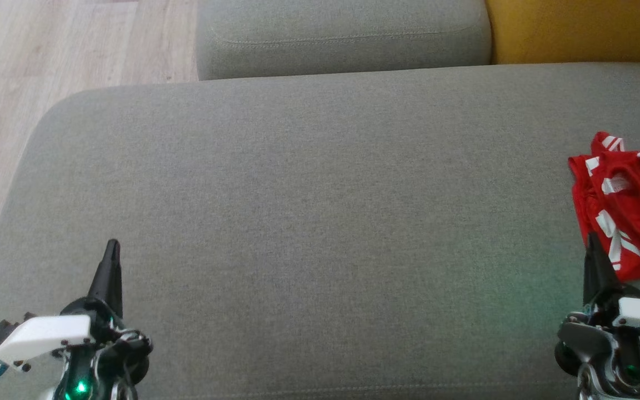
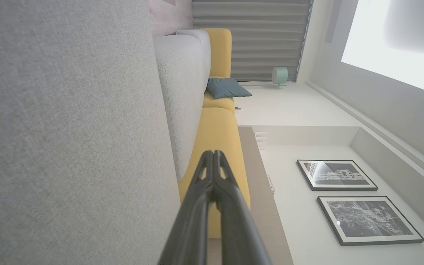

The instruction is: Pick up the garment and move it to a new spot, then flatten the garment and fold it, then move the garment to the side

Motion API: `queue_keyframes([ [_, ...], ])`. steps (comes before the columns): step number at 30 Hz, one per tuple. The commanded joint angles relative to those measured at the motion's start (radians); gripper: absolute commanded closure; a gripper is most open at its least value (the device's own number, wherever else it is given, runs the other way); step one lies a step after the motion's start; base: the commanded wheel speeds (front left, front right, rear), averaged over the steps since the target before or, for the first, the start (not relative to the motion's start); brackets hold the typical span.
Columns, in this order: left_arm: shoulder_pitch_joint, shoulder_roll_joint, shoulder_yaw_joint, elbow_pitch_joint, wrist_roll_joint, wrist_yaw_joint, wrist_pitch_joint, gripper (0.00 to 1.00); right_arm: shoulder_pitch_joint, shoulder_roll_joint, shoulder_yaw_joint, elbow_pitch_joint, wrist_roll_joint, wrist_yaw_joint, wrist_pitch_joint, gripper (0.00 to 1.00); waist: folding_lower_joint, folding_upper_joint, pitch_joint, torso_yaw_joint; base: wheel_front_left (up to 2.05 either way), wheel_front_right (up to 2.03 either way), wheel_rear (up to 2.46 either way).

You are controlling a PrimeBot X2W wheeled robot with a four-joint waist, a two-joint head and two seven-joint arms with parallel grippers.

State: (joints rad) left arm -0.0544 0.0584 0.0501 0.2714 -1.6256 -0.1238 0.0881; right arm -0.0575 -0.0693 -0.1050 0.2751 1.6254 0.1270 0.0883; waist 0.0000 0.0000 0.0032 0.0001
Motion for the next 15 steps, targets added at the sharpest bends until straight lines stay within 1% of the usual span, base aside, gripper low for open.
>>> queue_keyframes([
  [1, -0.052, 0.008, 0.041, -0.027, -0.002, -0.007, 0.007, 1.00, -0.048, 0.001, 0.016, -0.032, 0.004, 0.004, 0.005, 1.00, 0.0000, 0.0000, 0.000, 0.000, 0.00, 0.00, 0.00],
  [15, -0.052, 0.006, 0.045, -0.027, 0.001, -0.007, 0.010, 1.00, -0.048, 0.004, 0.012, -0.031, 0.001, 0.004, 0.008, 1.00, 0.0000, 0.0000, 0.000, 0.000, 0.00, 0.00, 0.00],
])
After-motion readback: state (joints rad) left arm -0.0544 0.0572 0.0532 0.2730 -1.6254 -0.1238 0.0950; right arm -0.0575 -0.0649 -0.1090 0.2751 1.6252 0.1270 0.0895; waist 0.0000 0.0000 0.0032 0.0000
